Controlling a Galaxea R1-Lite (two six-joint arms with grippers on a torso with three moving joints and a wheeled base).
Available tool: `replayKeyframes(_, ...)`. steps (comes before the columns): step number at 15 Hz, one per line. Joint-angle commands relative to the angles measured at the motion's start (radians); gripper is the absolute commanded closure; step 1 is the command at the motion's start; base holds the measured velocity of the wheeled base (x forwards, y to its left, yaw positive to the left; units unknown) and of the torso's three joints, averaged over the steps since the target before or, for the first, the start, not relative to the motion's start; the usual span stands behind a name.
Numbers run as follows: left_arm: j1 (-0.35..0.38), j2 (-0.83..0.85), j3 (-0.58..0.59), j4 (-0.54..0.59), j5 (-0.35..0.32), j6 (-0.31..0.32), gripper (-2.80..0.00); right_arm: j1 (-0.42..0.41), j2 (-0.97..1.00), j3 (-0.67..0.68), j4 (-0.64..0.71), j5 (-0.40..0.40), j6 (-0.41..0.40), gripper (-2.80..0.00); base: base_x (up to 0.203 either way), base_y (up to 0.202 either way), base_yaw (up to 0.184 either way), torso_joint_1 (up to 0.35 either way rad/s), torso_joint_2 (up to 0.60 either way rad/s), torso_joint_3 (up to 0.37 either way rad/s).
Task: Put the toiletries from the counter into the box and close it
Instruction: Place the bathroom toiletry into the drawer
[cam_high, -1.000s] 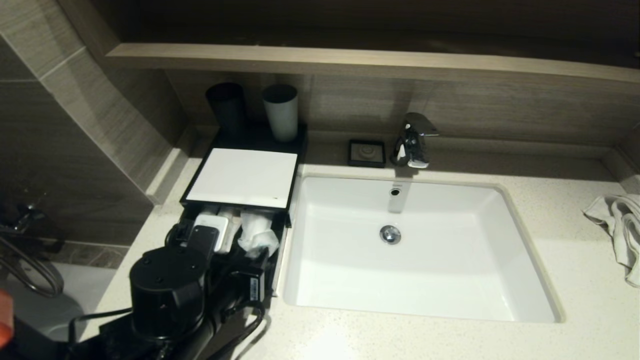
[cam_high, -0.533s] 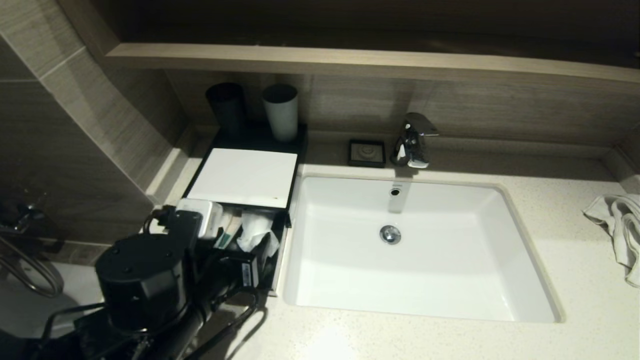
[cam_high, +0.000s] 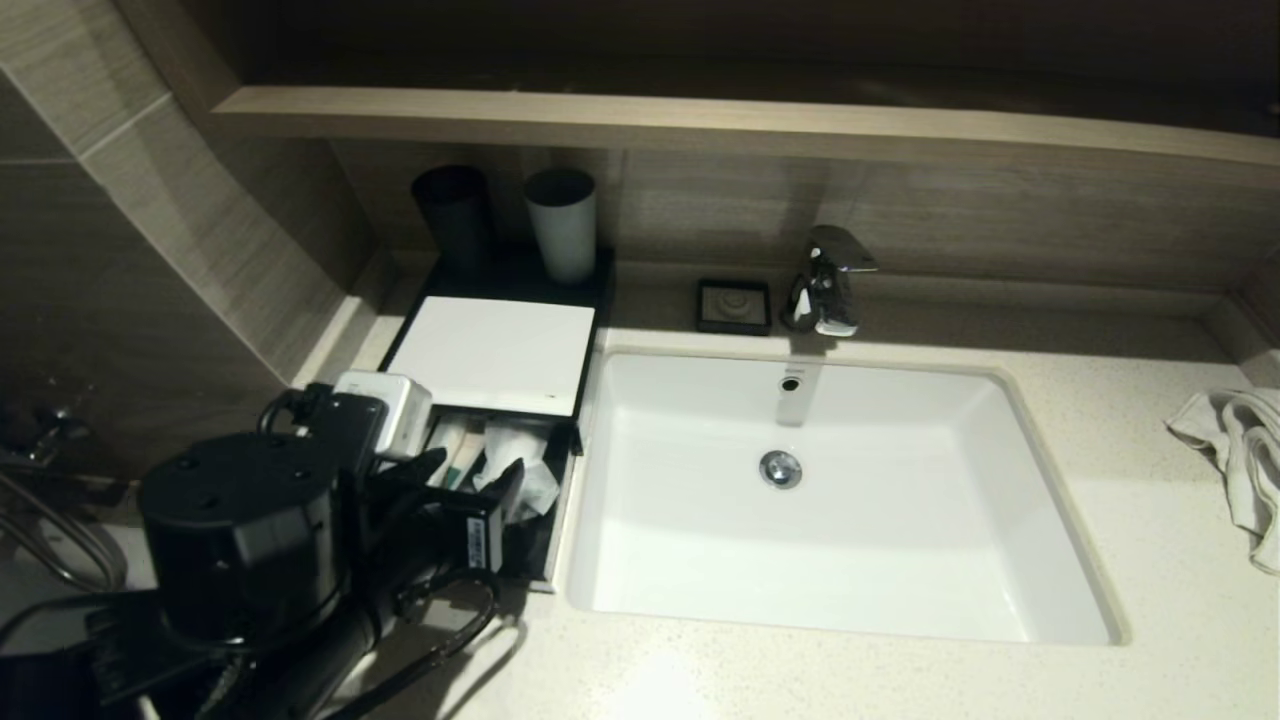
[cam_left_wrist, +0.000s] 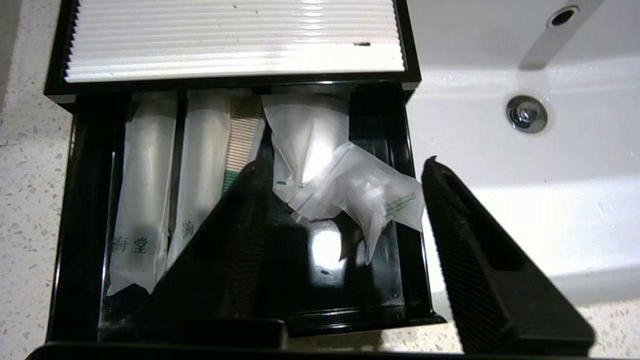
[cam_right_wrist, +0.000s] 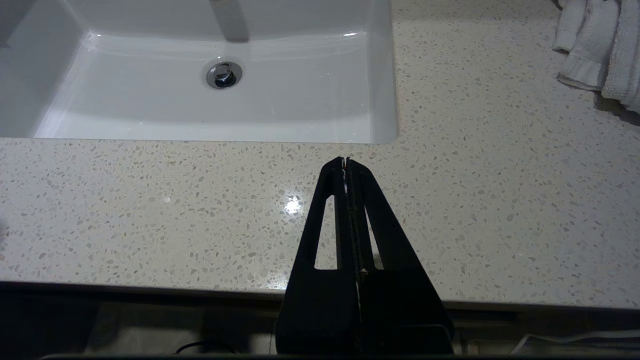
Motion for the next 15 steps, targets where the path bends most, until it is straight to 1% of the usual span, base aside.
replayKeyframes(1, -0.008, -0.008, -0.026, 0.019, -0.029, -0.02, 0.0, 0.0, 0.0, 0.0, 0.0, 0.0, 0.0, 0.0, 0.0, 0.0, 0.0, 0.0, 0.0, 0.0)
replayKeyframes(4, -0.063, 0.004, -0.035, 0.029, -0.039, -0.022, 0.0, 0.0, 0.0, 0.0, 0.0, 0.0, 0.0, 0.0, 0.0, 0.0, 0.0, 0.0, 0.0, 0.0)
replayKeyframes(6, -0.076, 0.007, -0.038, 0.056, -0.046, -0.022, 0.0, 0.0, 0.0, 0.0, 0.0, 0.0, 0.0, 0.0, 0.0, 0.0, 0.0, 0.0, 0.0, 0.0)
replayKeyframes(8, -0.075, 0.007, -0.029, 0.085, -0.083, -0.023, 0.0, 0.0, 0.0, 0.0, 0.0, 0.0, 0.0, 0.0, 0.0, 0.0, 0.0, 0.0, 0.0, 0.0)
replayKeyframes(11, -0.074, 0.029, -0.025, 0.12, -0.084, -0.026, 0.0, 0.0, 0.0, 0.0, 0.0, 0.0, 0.0, 0.0, 0.0, 0.0, 0.0, 0.0, 0.0, 0.0)
replayKeyframes(15, -0.071, 0.068, -0.021, 0.126, -0.082, -0.028, 0.0, 0.0, 0.0, 0.0, 0.0, 0.0, 0.0, 0.0, 0.0, 0.0, 0.0, 0.0, 0.0, 0.0)
